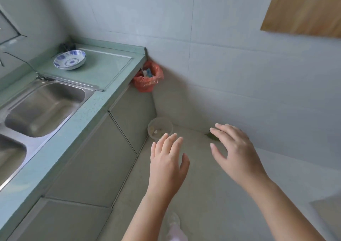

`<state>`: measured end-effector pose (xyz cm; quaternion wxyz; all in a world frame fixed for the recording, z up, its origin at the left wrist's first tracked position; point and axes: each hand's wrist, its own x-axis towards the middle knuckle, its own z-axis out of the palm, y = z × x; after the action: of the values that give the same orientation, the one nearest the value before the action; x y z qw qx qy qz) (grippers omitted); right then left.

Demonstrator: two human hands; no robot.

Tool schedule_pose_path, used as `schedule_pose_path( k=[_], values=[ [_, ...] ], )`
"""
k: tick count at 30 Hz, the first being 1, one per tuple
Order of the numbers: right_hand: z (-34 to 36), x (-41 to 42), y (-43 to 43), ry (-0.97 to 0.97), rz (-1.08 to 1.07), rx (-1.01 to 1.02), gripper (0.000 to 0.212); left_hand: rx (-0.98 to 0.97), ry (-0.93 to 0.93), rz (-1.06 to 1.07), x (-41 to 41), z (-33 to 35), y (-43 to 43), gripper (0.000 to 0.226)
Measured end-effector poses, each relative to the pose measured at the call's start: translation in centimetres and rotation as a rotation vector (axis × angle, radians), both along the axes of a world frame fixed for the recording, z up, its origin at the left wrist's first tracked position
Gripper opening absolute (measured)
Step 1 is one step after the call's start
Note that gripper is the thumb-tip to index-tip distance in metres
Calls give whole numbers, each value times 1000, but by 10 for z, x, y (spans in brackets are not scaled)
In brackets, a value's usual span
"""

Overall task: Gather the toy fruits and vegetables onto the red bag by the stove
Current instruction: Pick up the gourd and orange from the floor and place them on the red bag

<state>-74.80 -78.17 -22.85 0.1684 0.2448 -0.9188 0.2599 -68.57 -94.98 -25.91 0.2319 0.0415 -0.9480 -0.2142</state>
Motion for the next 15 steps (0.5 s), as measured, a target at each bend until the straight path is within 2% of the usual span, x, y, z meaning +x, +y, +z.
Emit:
schedule_pose_path(
  k=[6, 9, 15],
  values=[
    [-2, -36, -27, -43, -81, 18, 41, 26, -8, -72, -55, -1, -33, 39],
    [-5, -48, -25, -31, -135, 23, 35, 37, -17, -123, -76, -9, -33, 39],
    [-15, -81, -15, -50, -196, 35, 35, 58, -16, -191, -117, -19, -25, 37]
  ],
)
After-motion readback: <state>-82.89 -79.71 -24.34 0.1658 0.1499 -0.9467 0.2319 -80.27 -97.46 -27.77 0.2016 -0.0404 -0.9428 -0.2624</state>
